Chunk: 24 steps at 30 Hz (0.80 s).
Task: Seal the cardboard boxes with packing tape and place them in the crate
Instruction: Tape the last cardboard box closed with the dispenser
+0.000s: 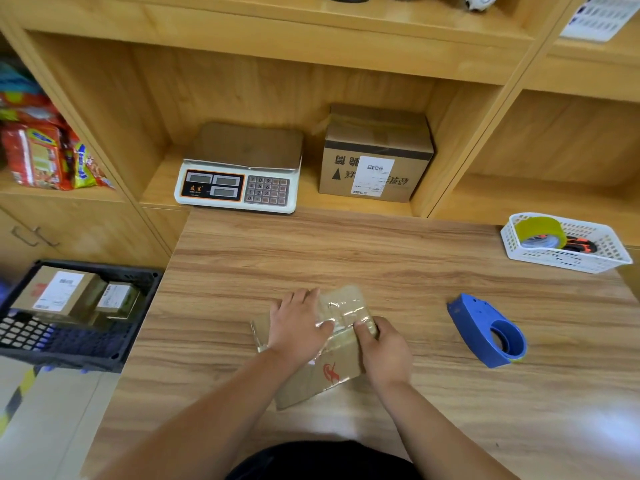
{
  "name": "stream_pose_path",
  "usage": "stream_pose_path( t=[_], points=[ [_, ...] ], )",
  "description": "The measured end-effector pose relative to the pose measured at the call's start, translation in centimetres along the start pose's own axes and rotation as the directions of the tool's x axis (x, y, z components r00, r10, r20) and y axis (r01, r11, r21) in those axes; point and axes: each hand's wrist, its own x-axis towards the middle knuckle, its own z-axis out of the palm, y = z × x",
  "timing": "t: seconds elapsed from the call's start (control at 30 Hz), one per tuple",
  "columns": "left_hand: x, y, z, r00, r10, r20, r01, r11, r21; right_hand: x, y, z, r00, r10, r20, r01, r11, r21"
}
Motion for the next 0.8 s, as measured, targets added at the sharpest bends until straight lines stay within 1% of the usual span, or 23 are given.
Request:
stream_pose_path(
  t=[0.1, 0.17, 0.23, 0.3, 0.37, 0.43, 0.47, 0.5, 0.53, 0.57, 0.6, 0.7, 0.73, 0.77, 0.8],
  points=[
    [-0.1, 0.7, -1.5, 0.986, -0.123, -0.109, 0.103, 0.98, -0.173, 0.8, -1.8, -1.0, 0.991, -0.129, -0.043, 0.13, 0.991, 0.029],
    [-0.2, 1.6, -2.7, 0.961, -0.222, -0.168, 0.166, 0.941, -0.294, 1.5, -3.2, -1.7, 0.97, -0.23, -0.082, 0.235, 0.971, 0.052],
    [-0.3, 2.2, -3.6, 0.927, -0.315, -0.203, 0.212, 0.889, -0.407, 2.0, -4.3, -2.5, 0.93, -0.35, -0.115, 0.356, 0.934, 0.033],
    [-0.6, 2.6, -4.1, 0.905, -0.369, -0.213, 0.216, 0.828, -0.518, 2.4, -5.2, -3.1, 0.88, -0.455, -0.136, 0.458, 0.889, -0.006],
    [-1.1, 2.7, -4.4, 0.887, -0.409, -0.213, 0.19, 0.744, -0.64, 2.3, -5.7, -3.4, 0.806, -0.569, -0.166, 0.564, 0.822, -0.081],
    [-2.0, 2.5, -4.2, 0.877, -0.438, -0.196, 0.164, 0.657, -0.736, 1.9, -6.0, -3.5, 0.674, -0.712, -0.196, 0.679, 0.702, -0.216],
    [-2.5, 2.2, -4.0, 0.877, -0.444, -0.183, 0.159, 0.629, -0.761, 1.5, -6.0, -3.4, 0.611, -0.768, -0.192, 0.72, 0.64, -0.268],
    [-3.1, 1.9, -3.8, 0.877, -0.449, -0.173, 0.161, 0.612, -0.774, 1.1, -5.9, -3.3, 0.566, -0.805, -0.18, 0.748, 0.592, -0.299],
    [-3.6, 1.5, -3.6, 0.876, -0.455, -0.158, 0.167, 0.596, -0.786, 0.7, -5.8, -3.2, 0.538, -0.827, -0.165, 0.769, 0.561, -0.305],
    [-3.9, 1.0, -3.5, 0.876, -0.463, -0.134, 0.178, 0.569, -0.803, 0.3, -5.8, -3.1, 0.528, -0.836, -0.148, 0.788, 0.547, -0.282],
    [-4.3, 0.6, -3.6, 0.877, -0.47, -0.101, 0.19, 0.531, -0.826, -0.1, -5.7, -3.1, 0.535, -0.835, -0.128, 0.802, 0.55, -0.233],
    [-4.8, -0.7, -4.5, 0.889, -0.455, -0.046, 0.151, 0.386, -0.91, -0.8, -6.1, -3.7, 0.615, -0.787, -0.046, 0.786, 0.617, -0.049],
    [-4.9, -1.1, -5.1, 0.902, -0.429, -0.04, 0.135, 0.369, -0.92, -0.9, -6.2, -3.9, 0.649, -0.761, -0.002, 0.761, 0.649, -0.003],
    [-4.9, -1.5, -5.7, 0.925, -0.379, -0.039, 0.124, 0.395, -0.91, -0.8, -6.2, -4.2, 0.681, -0.73, 0.052, 0.731, 0.683, 0.022],
    [-4.6, -2.0, -6.3, 0.95, -0.308, -0.042, 0.114, 0.472, -0.874, -0.7, -6.2, -4.4, 0.705, -0.7, 0.11, 0.703, 0.711, 0.017]
  ],
)
